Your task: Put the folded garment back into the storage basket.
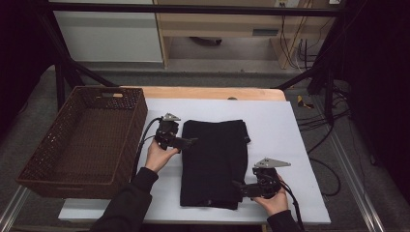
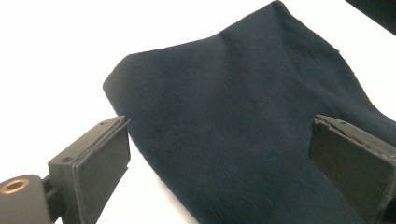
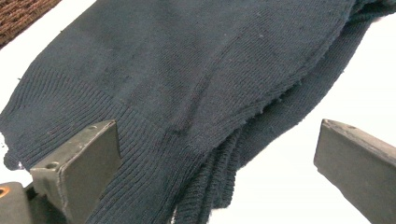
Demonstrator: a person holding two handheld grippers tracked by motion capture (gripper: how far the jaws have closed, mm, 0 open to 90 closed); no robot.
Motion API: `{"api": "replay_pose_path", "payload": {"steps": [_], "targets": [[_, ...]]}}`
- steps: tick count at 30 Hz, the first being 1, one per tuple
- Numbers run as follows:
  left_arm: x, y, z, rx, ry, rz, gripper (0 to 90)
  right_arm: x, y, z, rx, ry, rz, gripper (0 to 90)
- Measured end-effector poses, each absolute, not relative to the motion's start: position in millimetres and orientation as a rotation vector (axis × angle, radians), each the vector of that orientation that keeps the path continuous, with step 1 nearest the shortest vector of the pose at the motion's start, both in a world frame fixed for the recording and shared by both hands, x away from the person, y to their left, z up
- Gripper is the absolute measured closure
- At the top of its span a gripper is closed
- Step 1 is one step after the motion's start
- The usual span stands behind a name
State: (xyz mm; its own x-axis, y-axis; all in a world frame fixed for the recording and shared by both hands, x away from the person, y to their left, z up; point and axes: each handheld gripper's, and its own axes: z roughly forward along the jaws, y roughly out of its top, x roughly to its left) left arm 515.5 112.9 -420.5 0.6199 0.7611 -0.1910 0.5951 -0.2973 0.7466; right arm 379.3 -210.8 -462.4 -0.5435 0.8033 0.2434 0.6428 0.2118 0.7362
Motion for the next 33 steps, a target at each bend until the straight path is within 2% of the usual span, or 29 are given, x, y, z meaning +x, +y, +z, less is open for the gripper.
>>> {"api": "replay_pose_path", "payload": {"steps": [12, 33], "targets": [[539, 116, -429, 1.995, 1.132, 0.295, 6.5, 379, -210, -464, 1.387, 2.3, 1.232, 1.4], [564, 115, -454, 2.021, 1.199, 0.318, 22.1, 381, -207, -466, 1.392, 2.32, 1.211, 1.3]]}}
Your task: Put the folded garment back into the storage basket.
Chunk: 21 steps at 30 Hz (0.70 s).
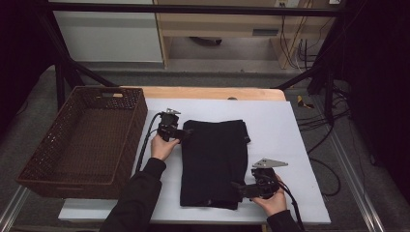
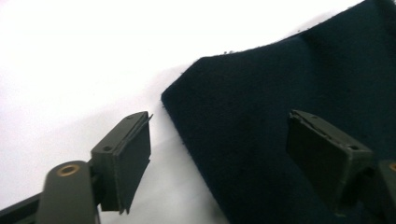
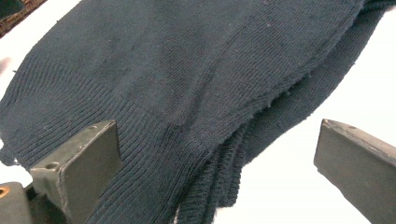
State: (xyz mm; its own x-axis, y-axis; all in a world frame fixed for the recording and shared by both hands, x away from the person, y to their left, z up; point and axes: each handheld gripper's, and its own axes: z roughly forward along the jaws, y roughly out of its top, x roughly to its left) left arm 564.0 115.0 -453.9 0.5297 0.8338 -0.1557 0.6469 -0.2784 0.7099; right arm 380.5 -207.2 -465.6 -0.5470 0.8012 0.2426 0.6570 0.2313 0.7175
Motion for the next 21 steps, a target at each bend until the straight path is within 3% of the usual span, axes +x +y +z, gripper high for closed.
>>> {"api": "replay_pose_path", "payload": {"steps": [21], "targets": [[581, 113, -470, 2.027, 1.236, 0.246, 37.3, 381, -205, -467, 1.393, 2.337, 1.2, 1.1]]}}
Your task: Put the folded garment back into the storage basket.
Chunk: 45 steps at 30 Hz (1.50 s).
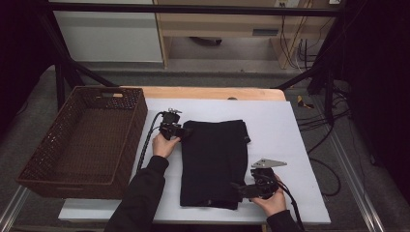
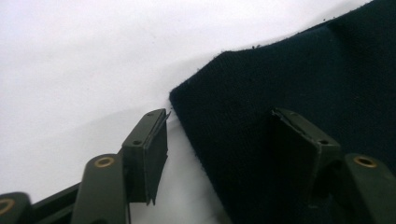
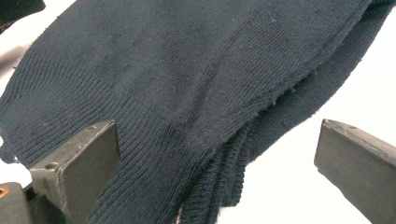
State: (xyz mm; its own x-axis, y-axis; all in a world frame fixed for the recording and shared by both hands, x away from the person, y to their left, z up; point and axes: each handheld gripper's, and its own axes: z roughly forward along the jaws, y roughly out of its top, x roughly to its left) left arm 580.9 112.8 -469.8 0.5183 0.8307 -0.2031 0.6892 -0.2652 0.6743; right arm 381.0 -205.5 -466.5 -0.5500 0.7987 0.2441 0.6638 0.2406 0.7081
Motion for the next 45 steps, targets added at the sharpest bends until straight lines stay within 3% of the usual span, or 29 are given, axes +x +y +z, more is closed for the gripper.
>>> {"api": "replay_pose_path", "payload": {"steps": [23, 45], "targets": [[582, 102, -469, 2.038, 1.24, 0.211, 70.9, 381, -201, -468, 1.395, 2.364, 1.192, 0.8], [578, 99, -469, 2.065, 1.199, 0.266, 76.0, 382, -190, -474, 1.448, 2.404, 1.099, 4.0]]}}
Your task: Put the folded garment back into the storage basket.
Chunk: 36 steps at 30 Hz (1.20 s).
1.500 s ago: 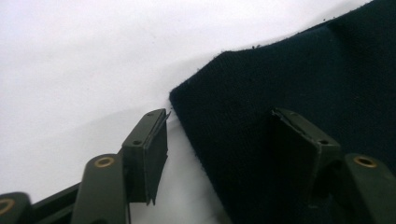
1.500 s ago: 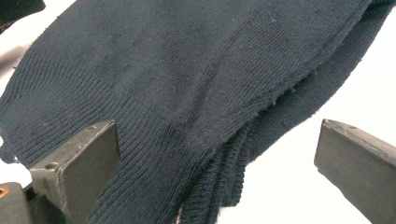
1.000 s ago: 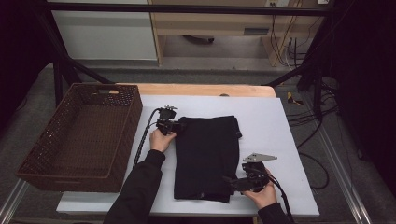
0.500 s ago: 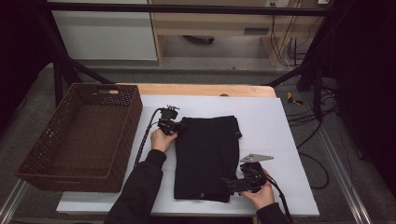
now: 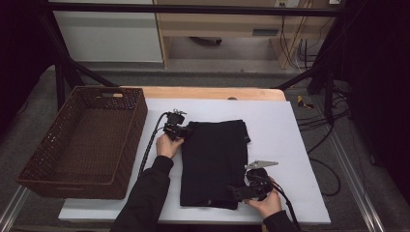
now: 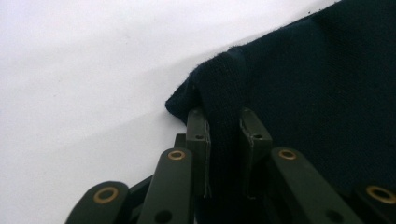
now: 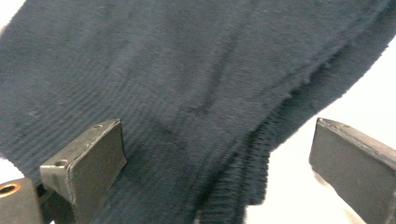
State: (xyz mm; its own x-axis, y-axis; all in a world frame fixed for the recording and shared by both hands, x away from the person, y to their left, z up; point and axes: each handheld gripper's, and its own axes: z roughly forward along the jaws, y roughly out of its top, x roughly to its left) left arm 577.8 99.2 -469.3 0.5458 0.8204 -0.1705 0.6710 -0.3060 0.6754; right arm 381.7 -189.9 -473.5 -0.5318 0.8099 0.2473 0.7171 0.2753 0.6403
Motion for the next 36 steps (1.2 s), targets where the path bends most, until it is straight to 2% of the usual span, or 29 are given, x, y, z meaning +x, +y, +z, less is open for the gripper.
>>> {"api": "replay_pose_path", "payload": {"steps": [3, 11, 26, 30, 36], "targets": [[577.6, 99.1, -469.3, 2.066, 1.196, 0.268, 75.9, 380.8, -187.4, -475.3, 1.47, 2.408, 1.092, 7.8], [576.9, 100.1, -469.5, 2.053, 1.203, 0.26, 75.9, 376.7, -186.0, -474.3, 1.478, 2.41, 1.139, 28.8], [575.8, 100.8, -468.5, 2.025, 1.225, 0.243, 76.4, 374.7, -181.9, -473.3, 1.575, 2.38, 1.14, 52.1], [574.7, 100.7, -466.3, 2.016, 1.225, 0.241, 76.6, 377.3, -183.8, -474.2, 1.616, 2.387, 1.158, 63.6], [572.6, 102.6, -461.5, 1.995, 1.221, 0.224, 77.2, 380.3, -186.2, -473.8, 1.691, 2.393, 1.175, 69.6]]}}
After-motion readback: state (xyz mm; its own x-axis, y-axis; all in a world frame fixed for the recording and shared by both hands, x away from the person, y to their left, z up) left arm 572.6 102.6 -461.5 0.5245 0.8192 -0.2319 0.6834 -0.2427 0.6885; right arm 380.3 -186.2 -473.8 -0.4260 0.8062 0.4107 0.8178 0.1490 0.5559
